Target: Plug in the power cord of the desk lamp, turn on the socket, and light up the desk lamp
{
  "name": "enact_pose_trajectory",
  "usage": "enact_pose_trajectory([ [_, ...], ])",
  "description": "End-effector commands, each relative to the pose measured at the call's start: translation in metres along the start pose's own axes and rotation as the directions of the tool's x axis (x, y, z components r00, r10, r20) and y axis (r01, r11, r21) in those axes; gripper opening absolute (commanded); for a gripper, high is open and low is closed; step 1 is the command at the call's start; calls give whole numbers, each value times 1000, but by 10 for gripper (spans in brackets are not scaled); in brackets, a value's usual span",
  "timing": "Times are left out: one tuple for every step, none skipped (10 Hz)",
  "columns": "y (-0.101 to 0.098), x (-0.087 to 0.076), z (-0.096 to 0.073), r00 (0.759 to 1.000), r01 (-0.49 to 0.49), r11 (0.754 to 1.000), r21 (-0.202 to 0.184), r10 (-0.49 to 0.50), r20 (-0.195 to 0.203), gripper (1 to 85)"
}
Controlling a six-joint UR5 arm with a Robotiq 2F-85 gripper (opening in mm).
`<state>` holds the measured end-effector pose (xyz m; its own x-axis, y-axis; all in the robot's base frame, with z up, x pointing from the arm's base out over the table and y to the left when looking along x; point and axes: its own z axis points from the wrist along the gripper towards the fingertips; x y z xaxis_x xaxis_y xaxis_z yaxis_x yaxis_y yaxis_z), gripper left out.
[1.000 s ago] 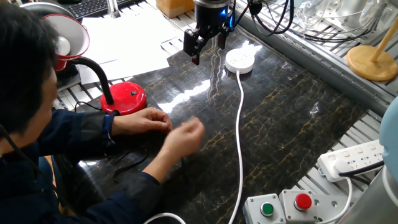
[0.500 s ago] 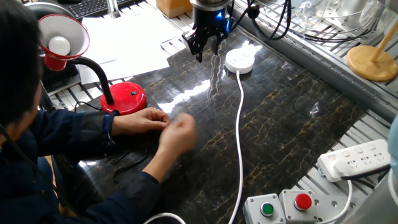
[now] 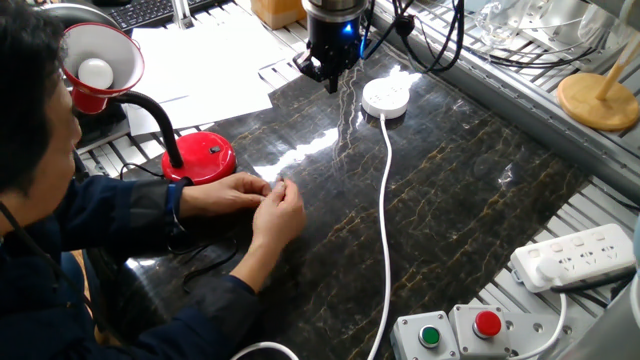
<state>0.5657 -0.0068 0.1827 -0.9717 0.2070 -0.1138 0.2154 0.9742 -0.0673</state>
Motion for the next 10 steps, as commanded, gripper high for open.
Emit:
enact_pose_trajectory([
  [2,-2,0,1000,-14,1000,-6,14,8,10],
  [1,-2,0,1000,-14,1000,-5,14,10,10],
  [1,-2,0,1000,-13,1000,-3,13,10,10],
  [1,-3,0,1000,-13,1000,-4,13,11,10],
  [1,-3,0,1000,-13,1000,-2,13,12,10],
  [0,-3,0,1000,-8,1000,-1,8,14,10],
  [3,-10,0,999,-2,1000,-12,3,41,10],
  [14,-23,-1,996,-1,998,-55,6,89,10],
  [20,-29,-3,993,33,997,-73,-24,115,97],
  [21,-33,-4,987,95,993,-68,-86,133,420],
])
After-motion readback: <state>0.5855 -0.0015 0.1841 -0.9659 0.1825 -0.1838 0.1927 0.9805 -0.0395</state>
